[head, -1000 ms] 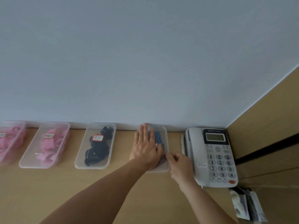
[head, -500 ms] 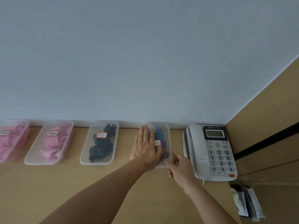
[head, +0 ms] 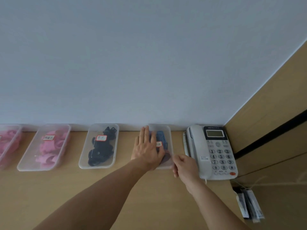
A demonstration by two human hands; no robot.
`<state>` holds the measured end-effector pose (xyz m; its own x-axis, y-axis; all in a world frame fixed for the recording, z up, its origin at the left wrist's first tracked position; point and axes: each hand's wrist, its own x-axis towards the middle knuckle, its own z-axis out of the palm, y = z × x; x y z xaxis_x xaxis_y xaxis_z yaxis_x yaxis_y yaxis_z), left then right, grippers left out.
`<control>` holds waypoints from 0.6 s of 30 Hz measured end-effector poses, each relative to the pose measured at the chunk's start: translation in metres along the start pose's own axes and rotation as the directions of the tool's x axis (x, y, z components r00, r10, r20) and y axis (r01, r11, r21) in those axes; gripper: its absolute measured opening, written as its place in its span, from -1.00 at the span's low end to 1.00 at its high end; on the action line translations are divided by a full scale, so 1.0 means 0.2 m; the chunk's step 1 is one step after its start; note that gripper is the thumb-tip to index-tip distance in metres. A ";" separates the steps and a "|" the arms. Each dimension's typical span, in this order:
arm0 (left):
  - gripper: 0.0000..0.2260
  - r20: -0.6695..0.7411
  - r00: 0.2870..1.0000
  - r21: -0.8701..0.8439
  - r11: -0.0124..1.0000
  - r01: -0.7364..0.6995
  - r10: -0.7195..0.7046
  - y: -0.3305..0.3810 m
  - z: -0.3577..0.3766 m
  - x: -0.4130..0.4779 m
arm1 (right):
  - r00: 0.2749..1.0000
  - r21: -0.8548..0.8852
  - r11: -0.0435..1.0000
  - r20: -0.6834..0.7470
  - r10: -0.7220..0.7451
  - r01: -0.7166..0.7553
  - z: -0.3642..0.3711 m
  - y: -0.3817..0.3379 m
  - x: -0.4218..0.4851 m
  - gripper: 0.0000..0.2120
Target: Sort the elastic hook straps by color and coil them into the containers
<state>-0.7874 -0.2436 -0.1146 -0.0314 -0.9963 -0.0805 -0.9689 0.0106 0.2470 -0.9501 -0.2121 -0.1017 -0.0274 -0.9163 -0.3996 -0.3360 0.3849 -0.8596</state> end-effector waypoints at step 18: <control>-0.36 0.118 0.988 0.021 0.995 0.094 -0.096 0.01 -0.19 -0.11 | 0.994 -0.505 0.858 0.002 -0.113 0.098 -0.01 -0.09 0.03 -0.68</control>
<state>-0.7786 -0.2259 -0.0755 0.0332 -0.9755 -0.2177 -0.9726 -0.0816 0.2176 -0.9464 -0.2253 -0.0872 0.0125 -0.9536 -0.3007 -0.7661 0.1841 -0.6158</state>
